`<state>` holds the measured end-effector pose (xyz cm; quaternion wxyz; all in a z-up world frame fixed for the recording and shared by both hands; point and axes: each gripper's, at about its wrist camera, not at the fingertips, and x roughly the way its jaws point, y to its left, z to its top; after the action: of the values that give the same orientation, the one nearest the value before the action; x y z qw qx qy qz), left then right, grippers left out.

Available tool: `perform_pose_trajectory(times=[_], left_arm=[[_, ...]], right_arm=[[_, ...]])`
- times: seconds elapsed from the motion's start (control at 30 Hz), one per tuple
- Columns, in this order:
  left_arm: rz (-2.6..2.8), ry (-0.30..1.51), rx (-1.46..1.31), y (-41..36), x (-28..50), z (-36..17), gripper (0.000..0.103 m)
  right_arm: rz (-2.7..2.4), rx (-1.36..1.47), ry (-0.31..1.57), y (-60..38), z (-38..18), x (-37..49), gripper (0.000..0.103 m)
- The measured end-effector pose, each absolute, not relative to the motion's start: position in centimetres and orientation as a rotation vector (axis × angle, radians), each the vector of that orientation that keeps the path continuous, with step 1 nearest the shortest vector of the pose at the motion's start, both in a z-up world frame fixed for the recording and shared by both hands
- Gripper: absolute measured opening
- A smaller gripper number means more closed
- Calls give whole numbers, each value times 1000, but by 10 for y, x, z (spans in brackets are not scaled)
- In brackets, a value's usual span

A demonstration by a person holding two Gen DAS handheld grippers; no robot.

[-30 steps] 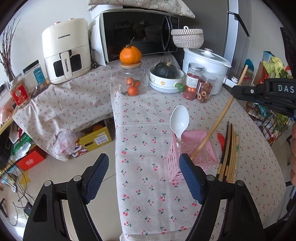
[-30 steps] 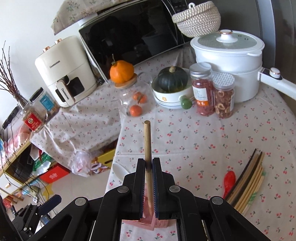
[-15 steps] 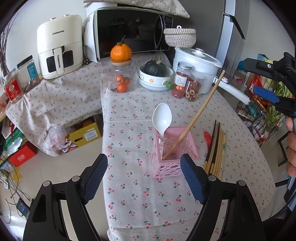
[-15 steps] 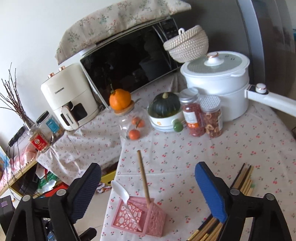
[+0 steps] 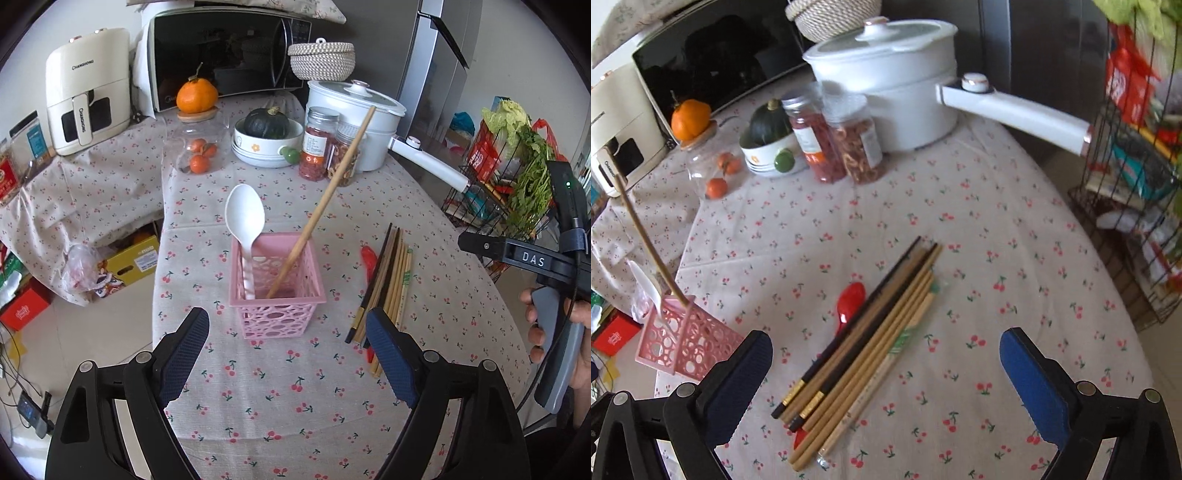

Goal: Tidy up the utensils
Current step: 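Lower the wooden chopstick into the pink caddy with the right tool and release, then move the right tool to the wrapped chopsticks and grasp them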

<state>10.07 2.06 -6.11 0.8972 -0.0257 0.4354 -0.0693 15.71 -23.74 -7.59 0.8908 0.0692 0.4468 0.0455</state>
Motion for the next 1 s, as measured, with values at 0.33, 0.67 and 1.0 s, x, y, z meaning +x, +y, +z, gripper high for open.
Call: perform_pose_trajectory(times=[0.33, 0.67, 1.0], left_arm=[[-248, 931, -47, -7, 100, -67, 89], [-263, 959, -29, -13, 99, -72, 88], [-262, 959, -33, -8, 97, -71, 88]], right_arm=[[28, 159, 1071, -264, -138, 187, 102], [-41, 112, 1175, -254, -173, 212, 101], [-105, 90, 1220, -251, -191, 221, 101]])
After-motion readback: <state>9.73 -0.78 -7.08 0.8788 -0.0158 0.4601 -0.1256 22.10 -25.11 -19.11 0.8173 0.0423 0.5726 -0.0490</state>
